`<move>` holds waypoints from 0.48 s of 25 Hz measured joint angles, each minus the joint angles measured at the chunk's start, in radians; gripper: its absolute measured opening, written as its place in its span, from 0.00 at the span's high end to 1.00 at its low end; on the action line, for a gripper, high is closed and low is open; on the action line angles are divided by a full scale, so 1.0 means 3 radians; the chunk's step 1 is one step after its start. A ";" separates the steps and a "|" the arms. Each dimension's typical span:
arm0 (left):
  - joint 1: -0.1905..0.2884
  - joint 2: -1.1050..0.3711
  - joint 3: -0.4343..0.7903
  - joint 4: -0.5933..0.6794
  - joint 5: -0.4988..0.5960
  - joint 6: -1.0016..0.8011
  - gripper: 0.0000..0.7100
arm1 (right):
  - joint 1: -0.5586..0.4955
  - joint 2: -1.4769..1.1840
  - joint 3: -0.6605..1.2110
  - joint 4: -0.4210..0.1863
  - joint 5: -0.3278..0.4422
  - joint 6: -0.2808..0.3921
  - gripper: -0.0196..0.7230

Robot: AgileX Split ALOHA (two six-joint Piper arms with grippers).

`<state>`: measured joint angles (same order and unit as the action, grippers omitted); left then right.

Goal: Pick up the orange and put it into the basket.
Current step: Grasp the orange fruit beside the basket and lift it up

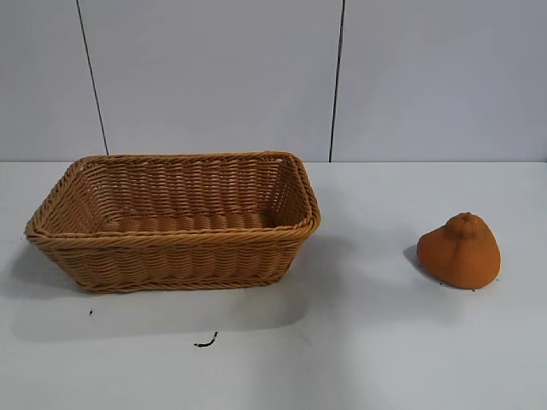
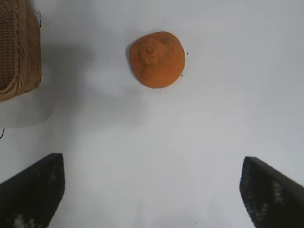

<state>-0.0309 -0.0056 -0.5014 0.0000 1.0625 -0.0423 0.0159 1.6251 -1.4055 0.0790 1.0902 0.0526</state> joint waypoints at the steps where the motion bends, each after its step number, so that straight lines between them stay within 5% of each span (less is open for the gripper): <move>1: 0.0000 0.0000 0.0000 0.0000 0.0000 0.0000 0.06 | 0.0000 0.0152 -0.0103 0.0003 0.0025 -0.0011 0.04; 12: 0.0000 0.0000 0.0000 0.0000 0.0000 0.0000 0.06 | 0.0000 0.1075 -0.0421 -0.0018 0.0165 -0.0204 0.04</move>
<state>-0.0309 -0.0056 -0.5014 0.0000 1.0625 -0.0423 0.0159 1.9476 -1.5319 0.0737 1.1398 -0.0085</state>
